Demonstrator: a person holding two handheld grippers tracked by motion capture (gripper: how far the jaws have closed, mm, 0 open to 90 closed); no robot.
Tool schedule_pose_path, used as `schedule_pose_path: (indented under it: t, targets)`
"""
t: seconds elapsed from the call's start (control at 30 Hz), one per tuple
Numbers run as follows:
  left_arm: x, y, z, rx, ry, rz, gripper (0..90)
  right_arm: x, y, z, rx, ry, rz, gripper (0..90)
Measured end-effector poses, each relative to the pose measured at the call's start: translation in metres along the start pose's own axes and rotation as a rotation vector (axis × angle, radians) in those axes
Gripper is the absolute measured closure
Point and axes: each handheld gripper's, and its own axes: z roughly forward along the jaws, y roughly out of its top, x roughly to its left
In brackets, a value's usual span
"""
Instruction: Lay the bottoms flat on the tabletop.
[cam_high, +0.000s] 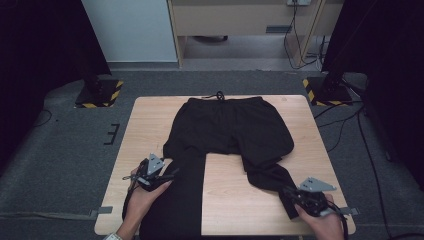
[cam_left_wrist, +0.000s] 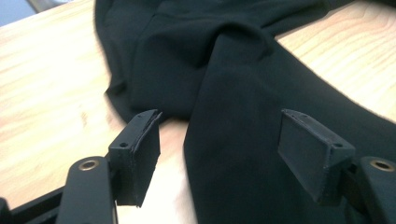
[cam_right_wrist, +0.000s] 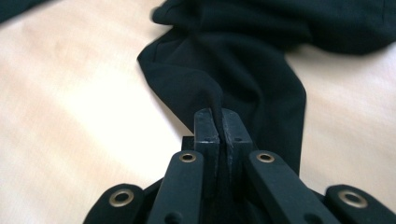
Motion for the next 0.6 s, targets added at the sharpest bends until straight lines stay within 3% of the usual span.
schedule_pose_path:
  t: [0.07,0.13,0.23,0.3,0.43,0.5,0.57,0.6]
  targets:
    - [-0.001,0.004,0.008,0.006,0.002,0.020,28.2,0.004,-0.012,-0.013,0.014,0.010,0.004,81.0]
    - [-0.004,0.006,0.018,0.024,0.012,0.056,27.9,0.006,-0.015,-0.019,0.004,0.008,0.001,65.0]
    - [-0.005,0.004,0.026,0.064,0.014,0.071,27.8,0.001,-0.002,-0.020,-0.063,-0.022,0.030,41.4]
    - [-0.003,0.001,0.029,0.084,0.003,0.043,27.7,-0.005,0.010,-0.013,-0.101,-0.032,0.059,33.3]
    - [0.000,-0.006,0.031,0.110,-0.019,0.005,31.3,-0.017,0.029,0.015,-0.108,-0.010,0.104,30.0]
    - [0.002,-0.009,0.026,0.108,-0.051,-0.024,38.4,-0.020,0.035,0.038,-0.067,-0.006,0.083,33.7]
    - [0.001,-0.012,0.020,0.115,-0.066,-0.018,47.0,-0.021,0.037,0.053,-0.036,0.002,0.070,38.7]
    - [0.000,-0.014,0.016,0.119,-0.077,-0.016,54.6,-0.020,0.039,0.060,-0.021,0.004,0.059,46.6]
